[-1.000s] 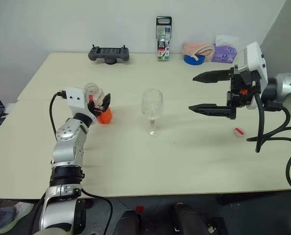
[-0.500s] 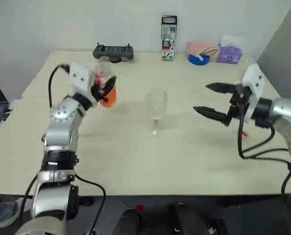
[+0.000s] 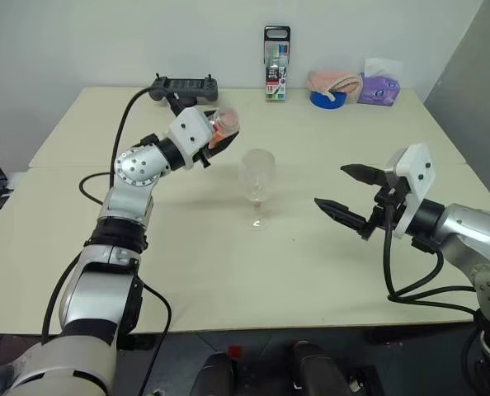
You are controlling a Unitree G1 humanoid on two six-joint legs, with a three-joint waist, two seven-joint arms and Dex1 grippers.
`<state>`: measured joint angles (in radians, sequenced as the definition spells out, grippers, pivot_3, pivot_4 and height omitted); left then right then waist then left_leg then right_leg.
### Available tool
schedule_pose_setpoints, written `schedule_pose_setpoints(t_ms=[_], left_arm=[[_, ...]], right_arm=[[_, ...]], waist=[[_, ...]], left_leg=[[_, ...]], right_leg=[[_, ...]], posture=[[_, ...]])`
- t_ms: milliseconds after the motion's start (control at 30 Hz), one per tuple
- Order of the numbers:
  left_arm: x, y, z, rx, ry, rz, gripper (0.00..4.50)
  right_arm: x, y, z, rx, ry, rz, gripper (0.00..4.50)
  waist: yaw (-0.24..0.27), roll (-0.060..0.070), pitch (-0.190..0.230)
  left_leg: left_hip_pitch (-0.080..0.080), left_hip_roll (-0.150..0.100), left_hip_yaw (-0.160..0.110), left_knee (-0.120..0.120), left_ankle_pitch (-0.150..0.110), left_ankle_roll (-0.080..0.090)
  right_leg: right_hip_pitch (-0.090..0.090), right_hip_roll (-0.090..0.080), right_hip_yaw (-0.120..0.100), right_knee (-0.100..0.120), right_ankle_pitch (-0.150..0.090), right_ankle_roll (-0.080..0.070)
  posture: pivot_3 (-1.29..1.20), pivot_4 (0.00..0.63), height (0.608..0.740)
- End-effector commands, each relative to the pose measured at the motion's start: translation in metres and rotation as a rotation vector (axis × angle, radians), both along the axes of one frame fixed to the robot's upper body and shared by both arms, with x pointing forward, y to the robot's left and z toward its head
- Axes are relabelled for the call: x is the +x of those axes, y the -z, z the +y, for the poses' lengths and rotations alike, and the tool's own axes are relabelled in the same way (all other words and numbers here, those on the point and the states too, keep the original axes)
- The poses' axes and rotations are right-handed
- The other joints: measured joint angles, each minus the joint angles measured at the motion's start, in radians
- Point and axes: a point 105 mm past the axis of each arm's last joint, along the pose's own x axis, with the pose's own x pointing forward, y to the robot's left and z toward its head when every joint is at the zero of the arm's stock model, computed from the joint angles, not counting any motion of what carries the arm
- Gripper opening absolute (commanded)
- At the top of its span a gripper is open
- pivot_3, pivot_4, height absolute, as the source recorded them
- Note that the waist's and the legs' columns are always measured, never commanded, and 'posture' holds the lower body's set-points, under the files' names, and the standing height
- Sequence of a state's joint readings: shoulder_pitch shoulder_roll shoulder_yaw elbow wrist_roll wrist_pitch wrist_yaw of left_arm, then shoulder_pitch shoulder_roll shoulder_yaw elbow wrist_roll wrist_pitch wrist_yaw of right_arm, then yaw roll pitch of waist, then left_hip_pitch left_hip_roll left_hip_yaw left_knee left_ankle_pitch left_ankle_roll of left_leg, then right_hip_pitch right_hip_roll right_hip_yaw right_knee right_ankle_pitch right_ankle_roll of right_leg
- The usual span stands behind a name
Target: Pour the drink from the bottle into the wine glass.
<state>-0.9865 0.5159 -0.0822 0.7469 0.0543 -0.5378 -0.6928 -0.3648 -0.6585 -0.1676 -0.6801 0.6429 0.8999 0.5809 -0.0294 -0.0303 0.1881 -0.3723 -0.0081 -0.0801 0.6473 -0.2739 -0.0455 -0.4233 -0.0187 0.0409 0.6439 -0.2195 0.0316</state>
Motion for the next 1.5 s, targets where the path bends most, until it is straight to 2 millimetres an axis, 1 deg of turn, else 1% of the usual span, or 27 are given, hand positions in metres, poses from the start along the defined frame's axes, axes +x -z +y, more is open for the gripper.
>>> schedule_pose_setpoints(t_ms=[33,167,700,867,1067,1500], left_arm=[[-0.007,-0.016,-0.010,0.074,0.033,-0.154,1.87],[-0.009,-0.017,-0.015,0.144,0.038,-0.239,1.87],[-0.013,-0.022,-0.010,0.311,0.003,-0.459,1.84],[-0.013,-0.025,-0.010,0.322,-0.007,-0.504,1.84],[-0.014,-0.021,-0.011,0.386,-0.001,-0.548,1.84],[-0.011,-0.023,-0.011,0.473,-0.022,-0.629,1.82]], right_arm=[[-0.012,-0.001,0.011,-0.006,-0.051,-0.013,4.50],[-0.013,0.003,0.013,-0.008,-0.052,-0.004,4.50],[-0.009,0.008,0.017,-0.016,-0.063,0.002,4.50],[-0.008,0.009,0.018,-0.022,-0.067,0.001,4.50],[-0.008,0.011,0.018,-0.028,-0.069,-0.001,4.50],[-0.007,0.010,0.021,-0.029,-0.085,-0.010,4.50]], waist=[[0.000,0.000,0.000],[0.000,0.000,0.000],[0.000,0.000,0.000],[0.000,0.000,0.000],[0.000,0.000,0.000],[0.000,0.000,0.000]], left_leg=[[0.000,0.000,0.000,0.000,0.000,0.000],[0.000,0.000,0.000,0.000,0.000,0.000],[-0.001,0.000,0.000,0.002,0.000,0.000],[0.000,0.000,0.000,0.002,0.000,0.000],[0.000,0.000,0.000,0.002,0.000,0.000],[-0.001,0.000,0.000,0.004,0.000,0.000]], right_leg=[[0.000,0.000,0.000,0.000,0.000,0.000],[0.000,0.000,0.000,0.001,0.000,0.000],[0.000,0.000,-0.001,0.002,0.000,0.001],[0.000,0.000,-0.001,0.002,0.001,0.001],[0.000,0.000,-0.001,0.002,0.001,0.001],[0.000,0.000,-0.001,0.003,0.001,0.001]], posture=[[0.00,0.150,0.740],[0.00,0.150,0.740],[0.00,0.150,0.740],[0.00,0.150,0.740],[0.00,0.150,0.740],[0.00,0.150,0.740]])
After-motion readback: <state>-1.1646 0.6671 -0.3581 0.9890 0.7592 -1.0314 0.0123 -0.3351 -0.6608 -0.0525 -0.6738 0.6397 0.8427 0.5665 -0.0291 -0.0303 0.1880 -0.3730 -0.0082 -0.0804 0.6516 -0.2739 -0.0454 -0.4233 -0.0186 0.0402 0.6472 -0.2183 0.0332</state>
